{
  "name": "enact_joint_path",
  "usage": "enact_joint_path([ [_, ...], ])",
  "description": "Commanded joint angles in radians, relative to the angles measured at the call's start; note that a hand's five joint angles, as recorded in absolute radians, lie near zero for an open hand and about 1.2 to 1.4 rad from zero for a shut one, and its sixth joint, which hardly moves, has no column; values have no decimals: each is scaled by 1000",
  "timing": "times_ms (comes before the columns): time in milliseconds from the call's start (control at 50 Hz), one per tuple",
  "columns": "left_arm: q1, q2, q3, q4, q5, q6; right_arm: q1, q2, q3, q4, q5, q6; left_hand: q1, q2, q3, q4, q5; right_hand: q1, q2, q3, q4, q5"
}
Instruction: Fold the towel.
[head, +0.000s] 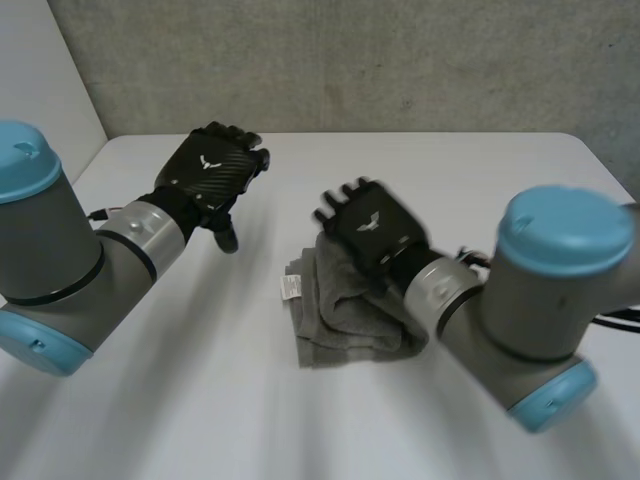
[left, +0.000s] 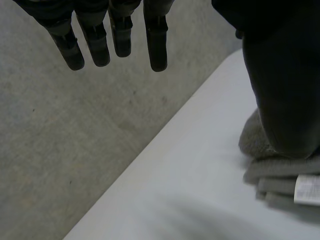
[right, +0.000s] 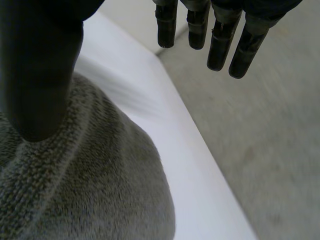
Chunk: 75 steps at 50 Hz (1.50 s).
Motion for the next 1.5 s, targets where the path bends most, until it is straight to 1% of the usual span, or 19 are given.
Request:
enact_joint_path([
  [20, -77, -30, 56, 1, 1, -81, -152, -17, -52, 154, 3, 319, -20, -20, -19, -17, -18, -57, -68, -68, -78, -63],
  [40, -77, -30, 57, 1, 1, -82, -152, -17, -52, 154, 3, 319, -20, -20, -19, -17, -18, -57, -68, -68, -78, -63],
  [80, -123, -76, 89, 0, 0, -140, -198, -15, -55, 189, 2, 390, -26, -26, -25, -23, -24, -57, -68, -68, -78, -63],
  [100, -123, -76, 89, 0, 0, -140, -198, -15, -55, 189, 2, 390, -26, -26, -25, -23, -24, -57, -68, -68, -78, -63],
  [140, -158, -125, 122, 0, 0, -210, -235, -8, -55, 199, 0, 443, -29, -29, -28, -26, -27, -57, -68, -68, -78, -63],
  [160, -158, -125, 122, 0, 0, -210, -235, -7, -55, 199, 0, 444, -29, -29, -28, -26, -27, -57, -68, -68, -78, -63],
  [260, -235, -225, 200, -2, -2, -308, -276, 12, -49, 200, -6, 554, -29, -29, -28, -26, -27, -57, -68, -68, -78, -63],
  [360, -267, -303, 276, -5, -5, -365, -310, 26, -38, 200, -29, 605, -29, -29, -28, -26, -27, -57, -68, -68, -78, -63],
  [460, -287, -383, 349, -16, -12, -390, -312, 43, -10, 199, -41, 603, -23, -23, -22, -20, -21, -57, -68, -68, -78, -63],
  [500, -290, -420, 369, -19, -45, -390, -312, 46, 11, 197, -50, 603, -20, -20, -19, -17, -18, -57, -68, -68, -78, -63],
  [560, -290, -434, 373, -17, -65, -388, -312, 46, 20, 189, -50, 602, -20, -20, -19, -17, -18, -57, -68, -68, -78, -63],
  [660, -287, -463, 369, -19, -129, -382, -296, 75, 14, 186, -52, 594, -11, -11, -10, -9, -9, -57, -68, -68, -78, -63],
  [780, -272, -452, 323, -28, -157, -376, -289, 100, 1, 185, -49, 592, -5, -5, -4, -3, -3, -57, -68, -68, -78, -63],
  [960, -246, -366, 144, -22, -235, -358, -272, 181, -78, 189, -52, 594, 4, 3, 5, 6, 6, -57, -68, -68, -78, -63],
  [1040, -246, -308, 55, -8, -258, -358, -218, 210, -113, 191, -52, 594, 4, 3, 5, 6, 6, -57, -68, -68, -78, -63],
  [1200, -244, -236, -35, -3, -293, -373, -154, 247, -160, 191, -49, 594, 4, 3, 5, 6, 6, -57, -68, -68, -78, -63],
  [1320, -244, -214, -69, 0, -296, -375, -128, 269, -177, 199, -30, 583, 4, 3, 5, 6, 6, -57, -68, -68, -78, -63],
  [1420, -241, -214, -83, 27, -299, -373, -124, 272, -176, 200, 3, 494, 4, 3, 5, 6, 6, -57, -68, -68, -78, -63],
  [1500, -233, -213, -80, 30, -309, -373, -128, 258, -177, 208, 14, 474, 4, 3, 5, 6, 6, -57, -68, -68, -78, -63],
])
